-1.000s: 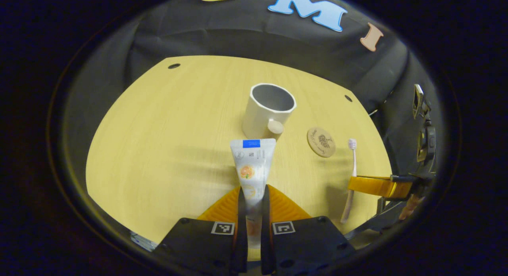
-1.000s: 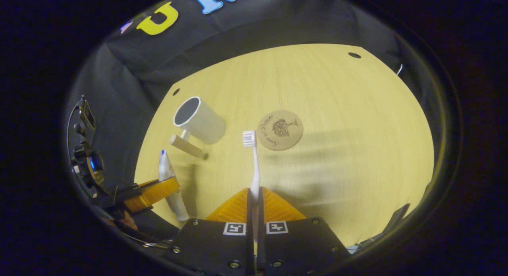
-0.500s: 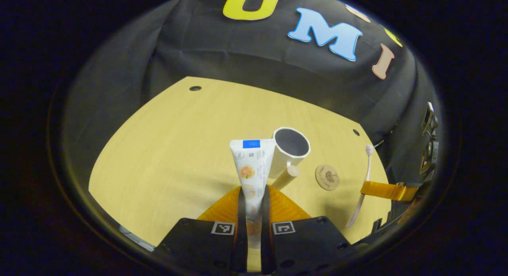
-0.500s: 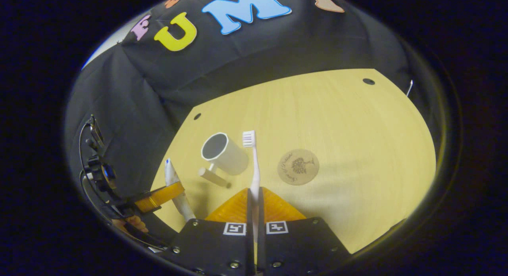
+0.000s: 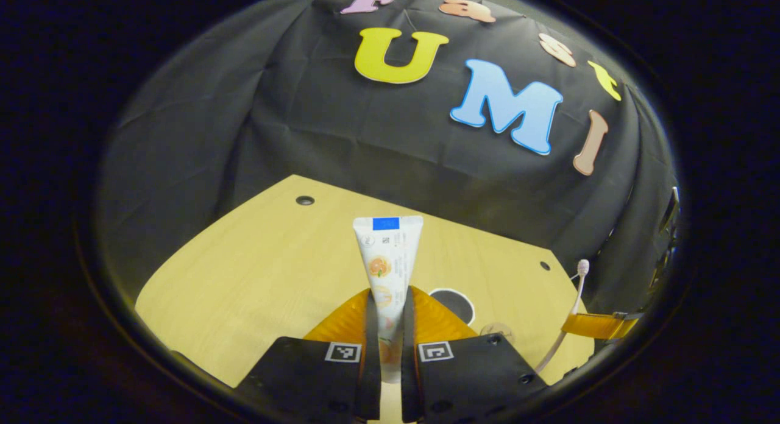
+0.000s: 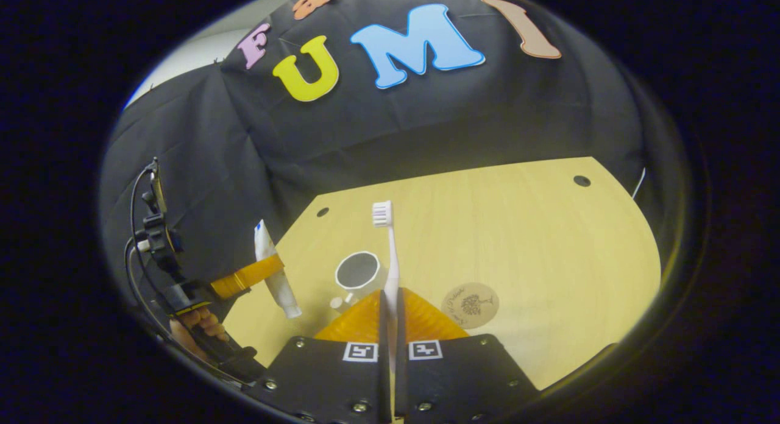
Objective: Put the toothbrush and toothpaste on the desktop into the cup, then pick up the cup and place it on the coaster on the desktop.
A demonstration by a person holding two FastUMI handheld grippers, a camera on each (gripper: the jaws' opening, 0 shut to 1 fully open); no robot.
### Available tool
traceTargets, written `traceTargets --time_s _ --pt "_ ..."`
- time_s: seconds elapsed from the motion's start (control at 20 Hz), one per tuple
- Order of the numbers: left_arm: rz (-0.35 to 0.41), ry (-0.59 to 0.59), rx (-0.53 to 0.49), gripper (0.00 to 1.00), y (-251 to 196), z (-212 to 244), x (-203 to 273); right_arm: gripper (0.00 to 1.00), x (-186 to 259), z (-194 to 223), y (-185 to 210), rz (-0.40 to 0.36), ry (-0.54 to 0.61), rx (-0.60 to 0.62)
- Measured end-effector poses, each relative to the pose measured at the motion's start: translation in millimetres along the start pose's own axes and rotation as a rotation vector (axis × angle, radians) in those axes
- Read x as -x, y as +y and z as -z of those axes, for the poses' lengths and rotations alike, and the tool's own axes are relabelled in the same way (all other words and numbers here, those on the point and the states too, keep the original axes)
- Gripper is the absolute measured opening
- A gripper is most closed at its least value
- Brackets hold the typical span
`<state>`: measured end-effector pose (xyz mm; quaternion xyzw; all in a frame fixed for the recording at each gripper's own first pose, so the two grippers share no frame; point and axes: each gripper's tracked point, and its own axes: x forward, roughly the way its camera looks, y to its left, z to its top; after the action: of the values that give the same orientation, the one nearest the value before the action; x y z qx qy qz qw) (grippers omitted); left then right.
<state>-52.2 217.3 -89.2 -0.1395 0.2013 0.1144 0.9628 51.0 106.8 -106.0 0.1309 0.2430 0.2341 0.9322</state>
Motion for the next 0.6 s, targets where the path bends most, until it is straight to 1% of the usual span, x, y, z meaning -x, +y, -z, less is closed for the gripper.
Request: traceTargets --time_s 0.1,0.35,0.6 --pt "0.019 -0.050 -0.001 0.20 -8 -15 -12 0.04 1 -5 3 -0.005 -0.011 0.001" --pt "0.097 -0.150 0.015 0.19 -35 -41 -38 0.04 4 -17 5 -0.009 -0.045 0.015" --pt "0.176 -0.185 0.018 0.19 -66 -48 -64 0.04 3 -17 -2 0.015 -0.040 0.019"
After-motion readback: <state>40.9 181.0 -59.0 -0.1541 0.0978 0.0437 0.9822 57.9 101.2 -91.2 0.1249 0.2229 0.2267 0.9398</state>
